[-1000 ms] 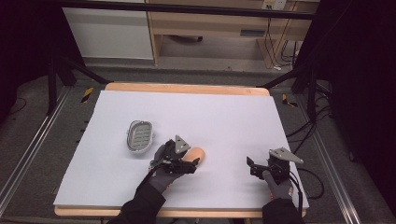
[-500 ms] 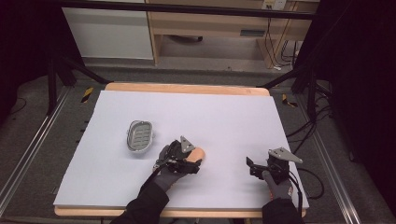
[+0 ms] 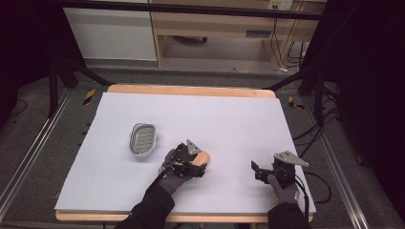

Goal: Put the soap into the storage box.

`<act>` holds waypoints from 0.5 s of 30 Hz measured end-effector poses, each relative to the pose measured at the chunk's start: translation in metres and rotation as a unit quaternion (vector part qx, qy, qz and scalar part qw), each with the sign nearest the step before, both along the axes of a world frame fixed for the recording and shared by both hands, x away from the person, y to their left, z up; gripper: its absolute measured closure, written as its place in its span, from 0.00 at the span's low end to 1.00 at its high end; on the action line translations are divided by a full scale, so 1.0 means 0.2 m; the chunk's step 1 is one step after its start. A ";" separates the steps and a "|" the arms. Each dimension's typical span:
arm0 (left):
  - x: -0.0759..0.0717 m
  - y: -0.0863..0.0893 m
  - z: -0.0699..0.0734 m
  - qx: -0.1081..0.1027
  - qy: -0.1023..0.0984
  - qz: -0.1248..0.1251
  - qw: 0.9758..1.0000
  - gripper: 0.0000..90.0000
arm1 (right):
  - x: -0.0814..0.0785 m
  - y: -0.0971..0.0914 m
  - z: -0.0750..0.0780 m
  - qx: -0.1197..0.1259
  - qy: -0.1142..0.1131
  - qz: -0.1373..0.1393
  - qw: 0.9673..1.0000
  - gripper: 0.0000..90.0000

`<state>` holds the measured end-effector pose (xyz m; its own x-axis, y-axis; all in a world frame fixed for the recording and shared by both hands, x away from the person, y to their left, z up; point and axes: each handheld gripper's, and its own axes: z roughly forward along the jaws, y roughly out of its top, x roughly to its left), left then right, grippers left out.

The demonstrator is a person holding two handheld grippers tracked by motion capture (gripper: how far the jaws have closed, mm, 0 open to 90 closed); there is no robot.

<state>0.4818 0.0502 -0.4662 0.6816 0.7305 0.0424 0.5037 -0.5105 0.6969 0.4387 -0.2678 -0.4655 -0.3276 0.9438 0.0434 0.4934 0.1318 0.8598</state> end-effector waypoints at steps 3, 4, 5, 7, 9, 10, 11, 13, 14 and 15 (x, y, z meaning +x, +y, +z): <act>0.00 -0.01 -0.01 0.007 0.004 -0.003 1.000 0.26 | 0.00 0.00 0.00 -0.001 0.001 0.000 1.000 0.05; 0.00 -0.01 -0.01 0.008 0.006 -0.001 1.000 0.26 | 0.00 0.00 0.00 -0.001 0.001 0.001 1.000 0.05; 0.01 -0.01 -0.02 0.009 0.006 -0.001 1.000 0.26 | 0.00 0.00 0.00 -0.001 0.001 0.001 1.000 0.05; 0.01 -0.01 -0.02 0.007 0.008 0.000 1.000 0.27 | 0.00 0.00 0.00 0.001 0.003 0.001 1.000 0.05; 0.01 -0.02 -0.03 0.005 0.008 0.003 1.000 0.28 | 0.00 0.00 0.00 0.001 0.004 0.002 1.000 0.05; 0.02 -0.02 -0.03 0.007 0.012 0.001 1.000 0.29 | 0.00 0.01 0.00 0.003 0.005 0.002 1.000 0.05; 0.02 -0.02 -0.03 0.006 0.012 0.001 1.000 0.29 | 0.00 0.01 0.00 0.003 0.005 0.003 1.000 0.05; 0.02 -0.02 -0.04 0.008 0.013 0.002 1.000 0.30 | 0.00 0.01 0.00 0.002 0.005 0.003 1.000 0.05; 0.02 -0.02 -0.04 0.011 0.015 0.001 1.000 0.31 | 0.00 0.01 0.00 0.002 0.006 0.003 1.000 0.05; 0.02 -0.03 -0.04 0.013 0.015 0.001 1.000 0.31 | 0.00 0.00 0.00 0.002 0.005 0.003 1.000 0.05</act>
<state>0.4861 0.0450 -0.4748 0.6816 0.7306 0.0406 0.5253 -0.5273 0.6678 0.4389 -0.2669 -0.4659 -0.3320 0.9419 0.0502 0.5018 0.1313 0.8550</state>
